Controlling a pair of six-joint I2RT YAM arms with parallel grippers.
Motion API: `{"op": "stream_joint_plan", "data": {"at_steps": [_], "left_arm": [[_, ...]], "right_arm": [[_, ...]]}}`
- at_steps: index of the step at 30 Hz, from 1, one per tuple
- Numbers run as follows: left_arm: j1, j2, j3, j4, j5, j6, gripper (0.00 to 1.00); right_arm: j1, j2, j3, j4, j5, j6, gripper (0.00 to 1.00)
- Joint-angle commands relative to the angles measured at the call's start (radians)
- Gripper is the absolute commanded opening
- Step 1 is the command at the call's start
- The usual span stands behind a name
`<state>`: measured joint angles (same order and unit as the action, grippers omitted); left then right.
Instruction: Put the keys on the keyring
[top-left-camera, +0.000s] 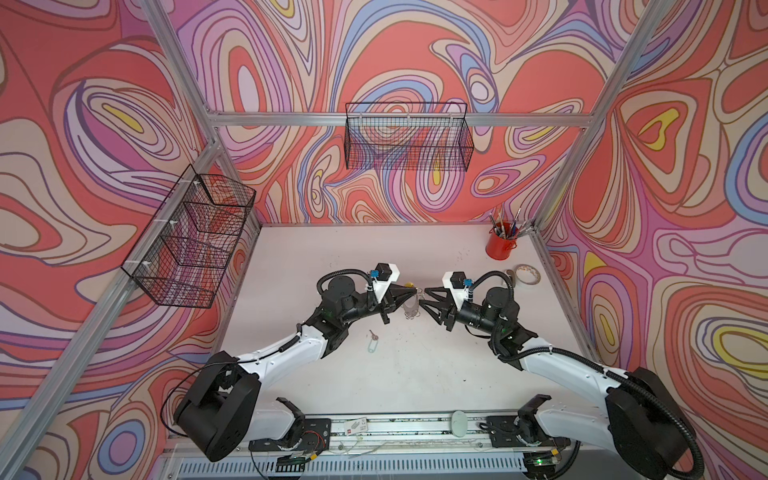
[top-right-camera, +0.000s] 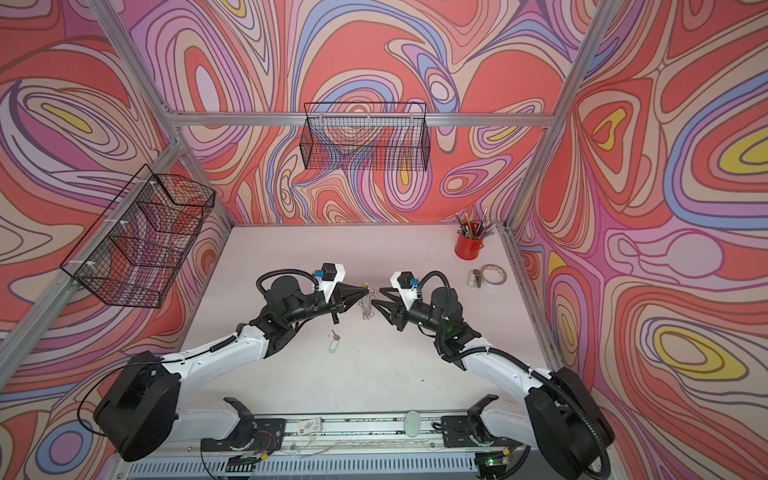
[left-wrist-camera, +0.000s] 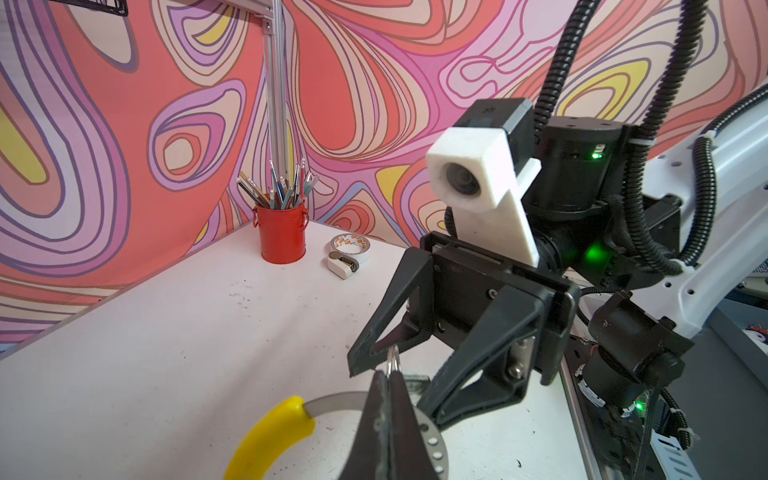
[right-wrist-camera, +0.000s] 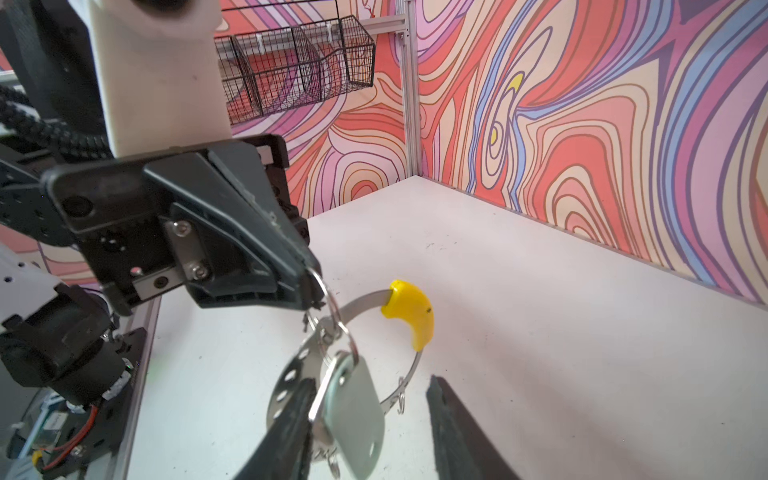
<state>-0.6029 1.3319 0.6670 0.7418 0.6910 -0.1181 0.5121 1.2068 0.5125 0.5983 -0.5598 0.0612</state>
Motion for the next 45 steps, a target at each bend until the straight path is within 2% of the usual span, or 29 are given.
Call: {"op": "stream_joint_plan", "data": {"at_steps": [1,5,9,13,18,26,30,32,45], "left_arm": [[-0.006,0.006,-0.004,0.056,0.015,-0.018,0.0],[-0.006,0.01,-0.007,0.07,-0.01,-0.034,0.0],[-0.015,0.007,0.001,0.113,-0.05,-0.095,0.0],[-0.065,0.003,0.018,0.115,-0.096,-0.075,0.0],[-0.091,0.057,0.011,0.22,-0.117,-0.116,0.0],[-0.098,0.137,-0.011,0.359,-0.185,-0.142,0.0],[-0.098,0.15,-0.023,0.374,-0.199,-0.144,0.0],[-0.097,0.147,-0.036,0.385,-0.207,-0.144,0.0],[-0.069,0.158,-0.081,0.455,-0.184,-0.192,0.0]], "right_arm": [[0.006,0.018,0.038,0.017,-0.027,-0.009,0.3],[0.005,0.026,0.041,0.009,-0.039,-0.008,0.0],[0.005,0.027,0.025,-0.007,-0.037,-0.001,0.0],[0.006,0.029,0.008,-0.008,-0.038,0.007,0.0],[0.026,0.052,0.031,-0.044,-0.046,-0.01,0.0],[0.056,0.093,0.079,-0.11,-0.063,-0.04,0.0],[0.056,0.082,0.075,-0.127,-0.03,-0.04,0.0],[0.056,0.07,0.064,-0.132,0.002,-0.031,0.07],[0.032,-0.022,-0.003,-0.153,0.163,0.028,0.36]]}}
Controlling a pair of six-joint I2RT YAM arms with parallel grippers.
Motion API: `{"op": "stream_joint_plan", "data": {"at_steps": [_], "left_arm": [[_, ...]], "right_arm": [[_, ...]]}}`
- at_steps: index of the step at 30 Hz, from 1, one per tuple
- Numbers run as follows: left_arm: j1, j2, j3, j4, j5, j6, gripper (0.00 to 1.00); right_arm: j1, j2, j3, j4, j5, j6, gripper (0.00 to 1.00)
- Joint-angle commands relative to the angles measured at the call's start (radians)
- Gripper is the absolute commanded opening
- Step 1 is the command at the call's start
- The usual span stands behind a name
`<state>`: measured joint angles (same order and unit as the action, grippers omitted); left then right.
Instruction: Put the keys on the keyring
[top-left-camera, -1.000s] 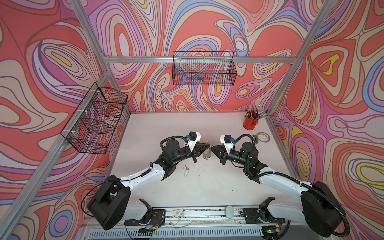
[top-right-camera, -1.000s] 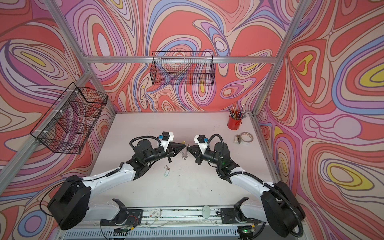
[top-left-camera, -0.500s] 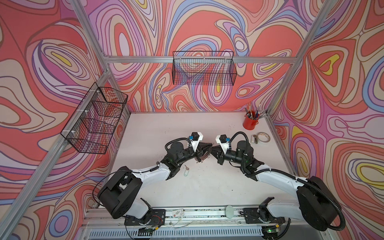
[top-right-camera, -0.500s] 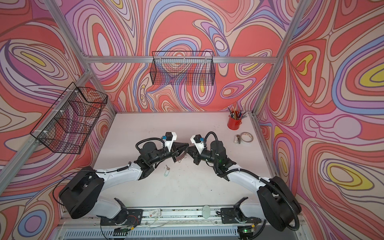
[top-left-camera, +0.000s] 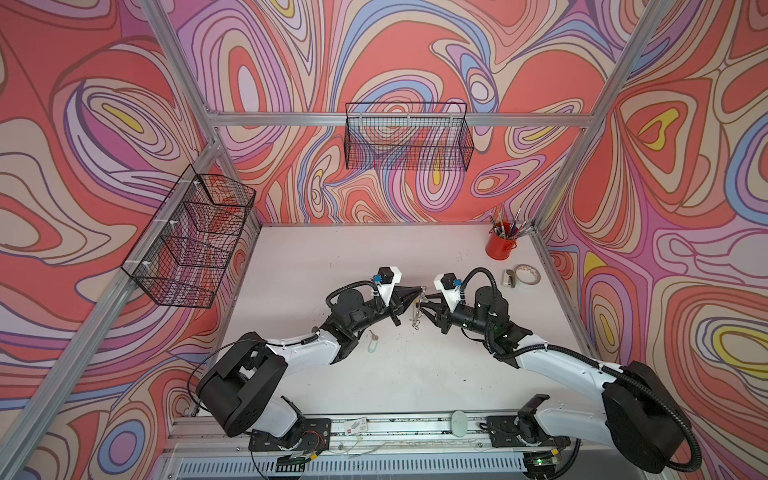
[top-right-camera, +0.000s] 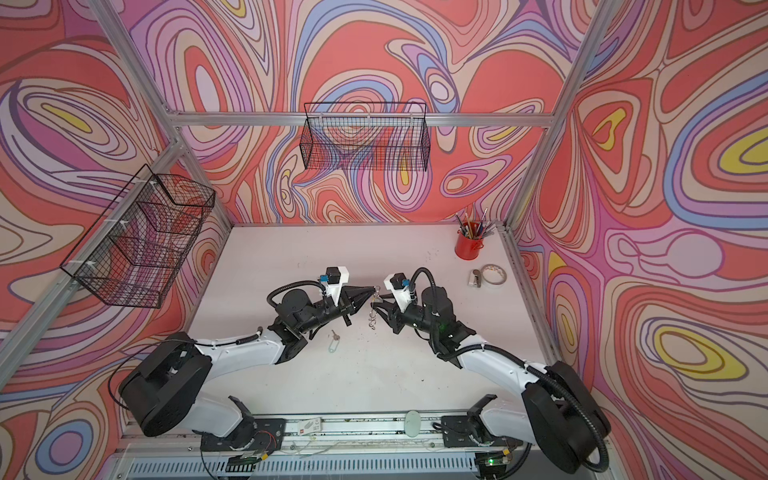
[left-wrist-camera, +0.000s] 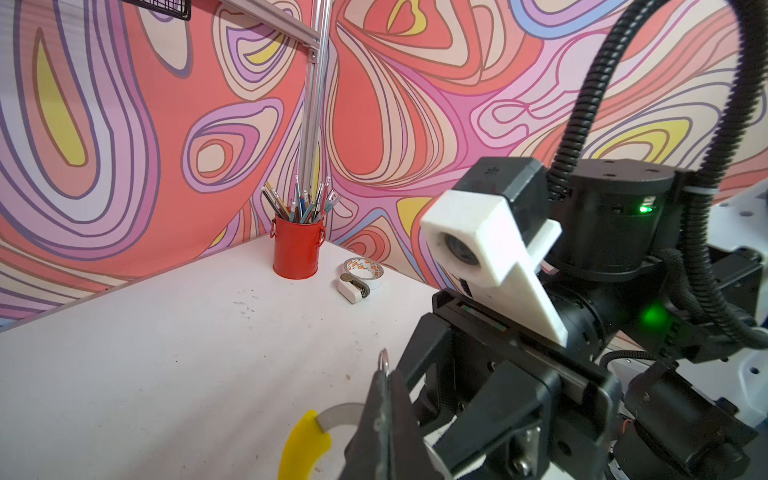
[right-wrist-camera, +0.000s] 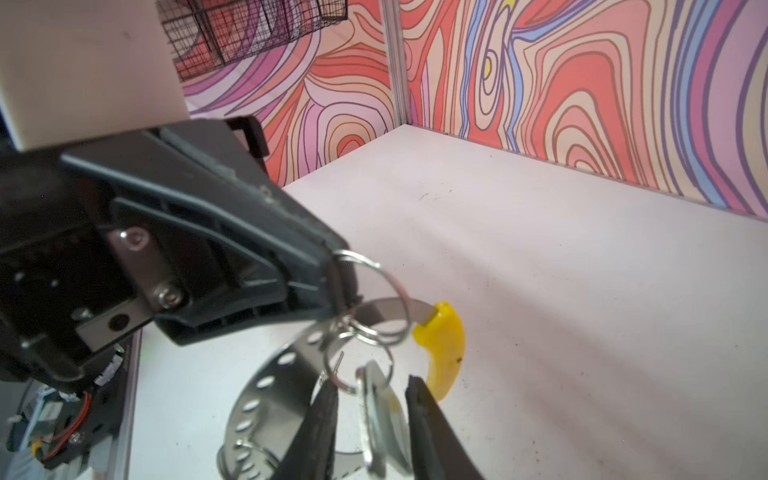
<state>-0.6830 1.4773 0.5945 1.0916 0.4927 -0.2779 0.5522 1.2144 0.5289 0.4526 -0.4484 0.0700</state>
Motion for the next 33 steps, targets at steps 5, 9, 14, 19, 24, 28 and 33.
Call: {"op": "stream_joint_plan", "data": {"at_steps": [5,9,14,19,24,28,33], "left_arm": [[0.024,0.024,-0.011,0.122,0.035,-0.048,0.0],[0.034,0.031,-0.015,0.133,0.04,-0.054,0.0],[0.042,0.032,-0.021,0.142,0.047,-0.054,0.0],[0.057,0.035,-0.024,0.157,0.061,-0.063,0.0],[0.066,0.02,-0.022,0.144,0.096,-0.066,0.0],[0.083,0.017,-0.019,0.147,0.149,-0.086,0.0],[0.098,0.015,-0.004,0.147,0.211,-0.107,0.0]], "right_arm": [[-0.059,-0.064,-0.017,-0.059,0.099,0.075,0.48],[-0.128,-0.064,-0.004,-0.085,0.073,0.128,0.49],[-0.141,-0.07,0.019,-0.081,0.097,0.136,0.54],[-0.17,-0.078,0.028,-0.043,0.104,0.159,0.66],[-0.203,-0.078,0.032,0.016,0.045,0.203,0.7],[-0.205,-0.062,0.054,0.029,-0.039,0.214,0.69],[-0.204,-0.002,0.086,0.057,-0.221,0.239,0.64]]}}
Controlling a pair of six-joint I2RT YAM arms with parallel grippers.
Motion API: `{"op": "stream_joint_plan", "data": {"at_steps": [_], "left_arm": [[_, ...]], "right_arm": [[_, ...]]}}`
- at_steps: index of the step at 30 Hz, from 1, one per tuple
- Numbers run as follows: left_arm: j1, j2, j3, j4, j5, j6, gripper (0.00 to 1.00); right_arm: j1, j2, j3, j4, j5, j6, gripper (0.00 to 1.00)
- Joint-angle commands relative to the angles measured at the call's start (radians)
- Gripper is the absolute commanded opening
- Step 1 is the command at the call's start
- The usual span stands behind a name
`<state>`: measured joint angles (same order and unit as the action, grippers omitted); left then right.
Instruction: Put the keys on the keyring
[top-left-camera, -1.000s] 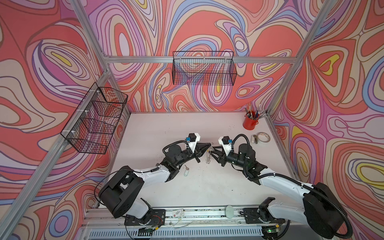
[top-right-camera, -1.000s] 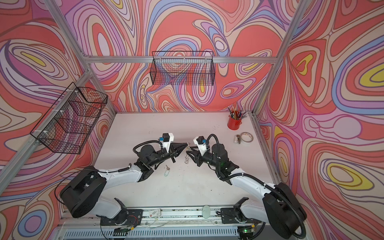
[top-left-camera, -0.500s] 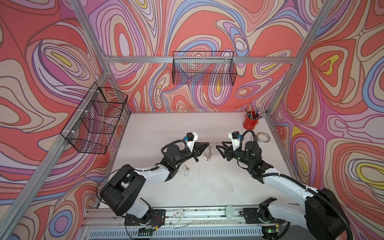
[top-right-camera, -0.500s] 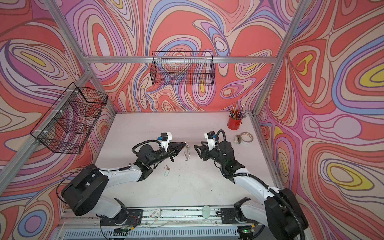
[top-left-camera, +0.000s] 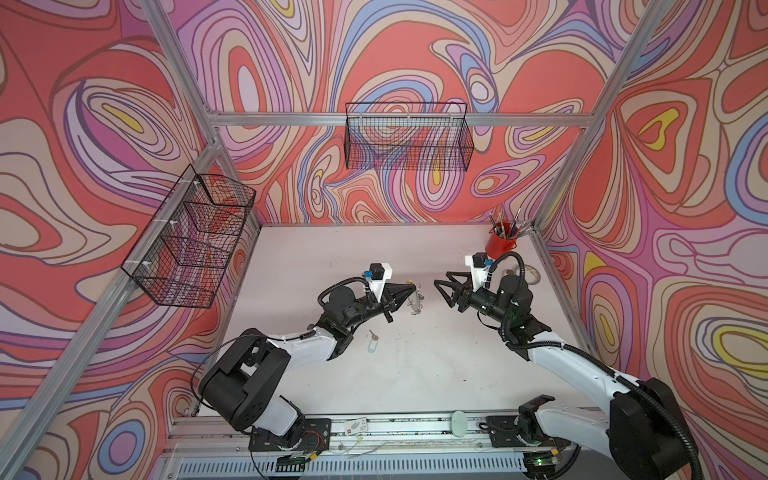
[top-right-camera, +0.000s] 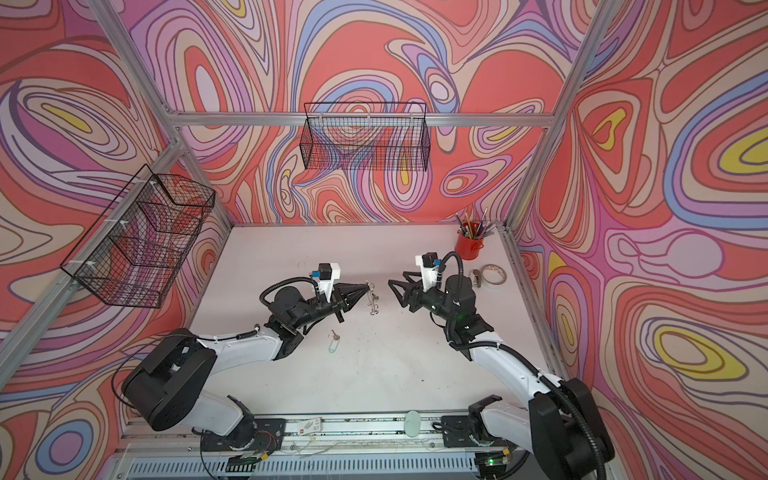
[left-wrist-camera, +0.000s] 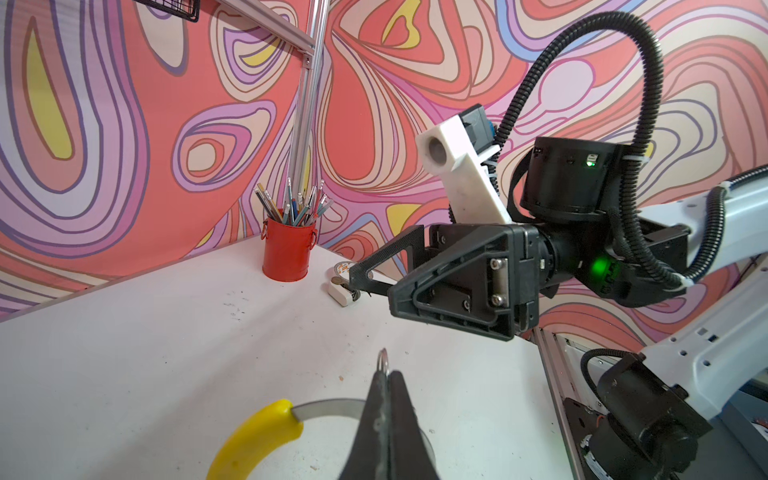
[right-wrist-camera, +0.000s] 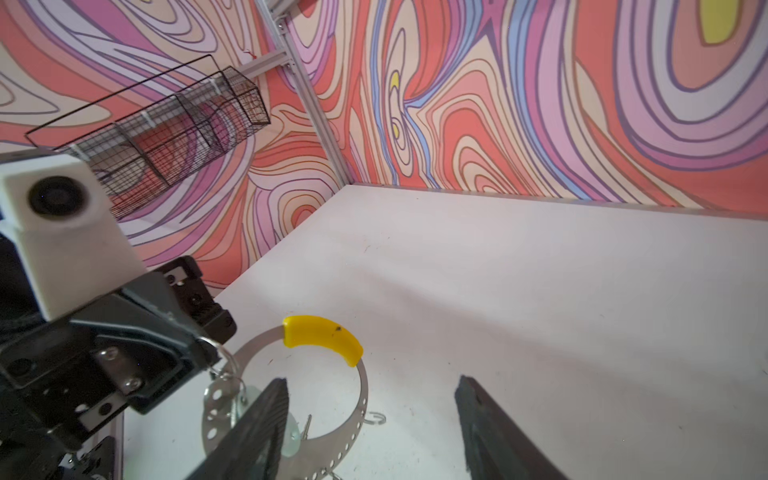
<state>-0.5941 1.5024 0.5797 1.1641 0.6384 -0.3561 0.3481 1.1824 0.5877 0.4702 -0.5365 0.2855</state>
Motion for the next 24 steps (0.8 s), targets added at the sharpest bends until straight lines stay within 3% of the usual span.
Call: {"op": "stream_joint_plan", "data": {"at_steps": [1,17,24], "left_arm": [[0.011,-0.01,0.015,0.073,0.075,-0.03,0.0],[0.013,0.035,0.046,0.099,0.136,-0.063,0.0],[0.014,0.045,0.047,0.097,0.128,-0.057,0.0]], "right_arm": [[0.001,0.042,0.03,0.047,-0.159,0.029,0.63],[0.048,0.115,0.036,0.119,-0.312,0.058,0.35],[0.048,0.112,0.031,0.134,-0.324,0.07,0.31]]}}
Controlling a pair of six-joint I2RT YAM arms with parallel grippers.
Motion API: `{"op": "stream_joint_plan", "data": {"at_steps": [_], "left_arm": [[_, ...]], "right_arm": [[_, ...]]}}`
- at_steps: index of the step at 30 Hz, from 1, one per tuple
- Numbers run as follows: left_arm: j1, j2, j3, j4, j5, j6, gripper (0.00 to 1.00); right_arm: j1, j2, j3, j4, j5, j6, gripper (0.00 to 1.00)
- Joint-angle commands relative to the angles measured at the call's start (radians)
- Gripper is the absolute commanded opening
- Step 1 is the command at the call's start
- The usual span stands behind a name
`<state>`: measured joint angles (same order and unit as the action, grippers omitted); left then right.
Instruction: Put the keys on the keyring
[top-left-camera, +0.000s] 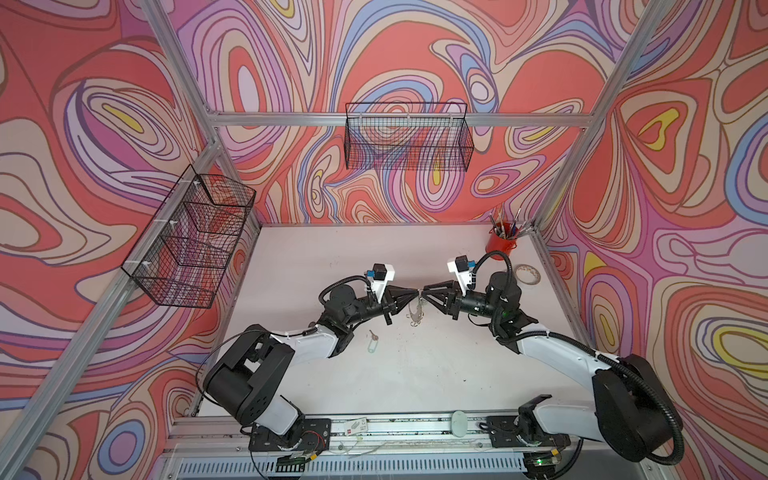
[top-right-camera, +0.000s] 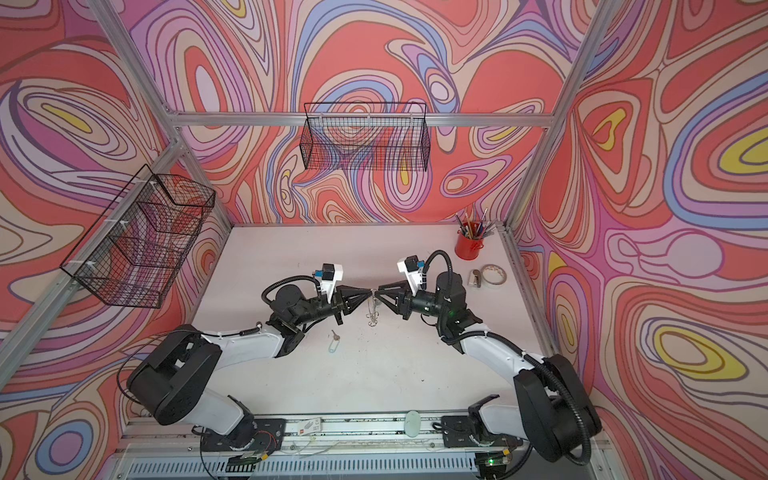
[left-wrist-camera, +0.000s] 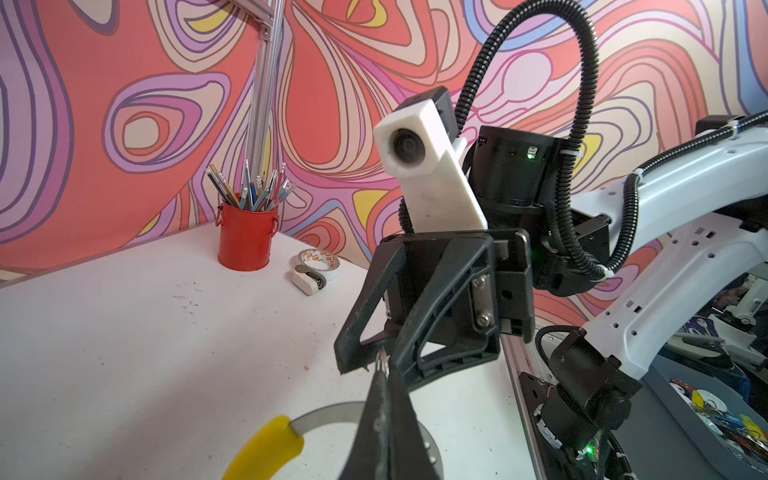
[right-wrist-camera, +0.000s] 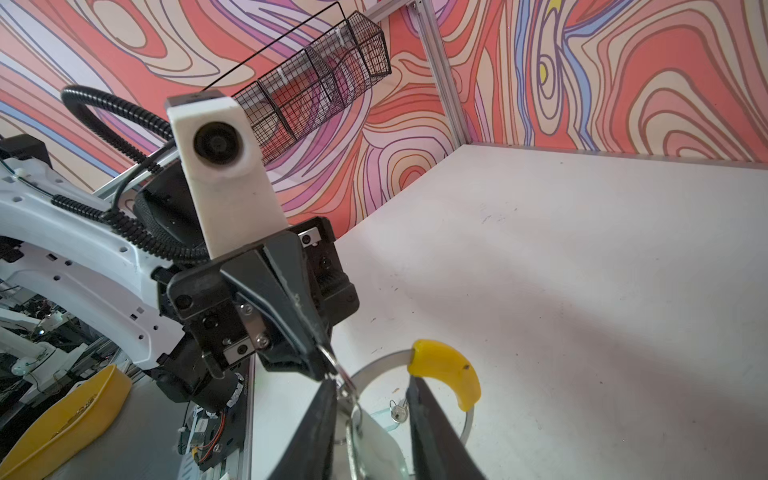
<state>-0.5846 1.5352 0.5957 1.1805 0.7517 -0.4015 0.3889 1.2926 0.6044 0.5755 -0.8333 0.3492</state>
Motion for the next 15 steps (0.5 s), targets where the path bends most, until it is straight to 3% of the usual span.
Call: {"op": "stream_joint_plan", "data": {"at_steps": [1,8,13,15], "left_arm": [[0.005,0.015,0.032,0.082,0.021,-0.014,0.0],[0.005,0.026,0.041,0.087,0.038,-0.023,0.0],[0.006,0.03,0.038,0.089,0.032,-0.022,0.0],[0.006,0.034,0.038,0.088,0.034,-0.022,0.0]], "right_arm": [[0.007,0.002,0.014,0.029,-0.026,0.006,0.3],[0.007,0.02,0.025,0.02,-0.036,0.002,0.18],[0.008,0.027,0.028,0.022,-0.043,0.006,0.0],[0.009,0.027,0.028,0.023,-0.043,0.007,0.0]]}}
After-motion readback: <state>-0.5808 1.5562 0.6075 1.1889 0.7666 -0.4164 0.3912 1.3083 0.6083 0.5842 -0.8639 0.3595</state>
